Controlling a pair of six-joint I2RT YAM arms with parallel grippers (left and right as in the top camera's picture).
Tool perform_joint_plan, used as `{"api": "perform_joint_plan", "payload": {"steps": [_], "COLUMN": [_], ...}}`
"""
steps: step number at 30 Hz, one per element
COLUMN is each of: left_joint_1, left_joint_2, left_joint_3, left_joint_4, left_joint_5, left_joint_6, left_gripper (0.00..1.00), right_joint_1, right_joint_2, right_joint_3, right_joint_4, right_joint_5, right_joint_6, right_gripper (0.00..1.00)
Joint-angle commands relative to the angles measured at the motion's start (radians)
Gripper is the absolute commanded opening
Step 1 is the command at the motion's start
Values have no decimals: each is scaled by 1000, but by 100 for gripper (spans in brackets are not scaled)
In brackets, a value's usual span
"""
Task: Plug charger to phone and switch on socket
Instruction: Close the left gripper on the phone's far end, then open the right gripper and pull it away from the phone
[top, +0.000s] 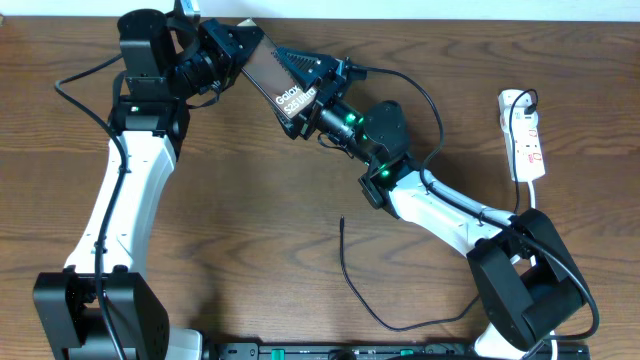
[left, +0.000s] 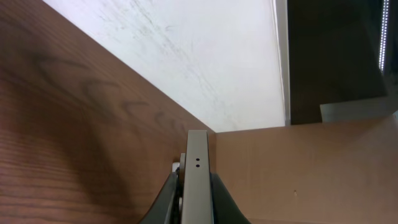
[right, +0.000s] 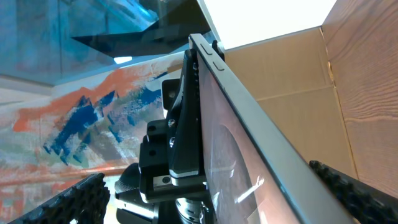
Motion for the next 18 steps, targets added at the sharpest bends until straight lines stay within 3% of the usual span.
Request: {"api": "perform_joint_plan", "payload": {"steps": [1,12,18], "left_joint_1": [1,153,286], "left_joint_2": [-3,-3,-3], "left_joint_3": [0,0,0], "left_joint_4": [10,-42,-54], "left_joint_5": [10,41,189], "left_joint_6": [19,29,21], "left_gripper": [8,7,8], "right_joint_1": [5,-29,-93], "right_joint_2": [-10,-10,-10], "right_joint_3": [12,12,12], "right_joint_4": [7,6,6], "right_joint_5": [3,-59,-159], "right_joint_6": [-14,-16,-183], "right_gripper": [99,99,99]}}
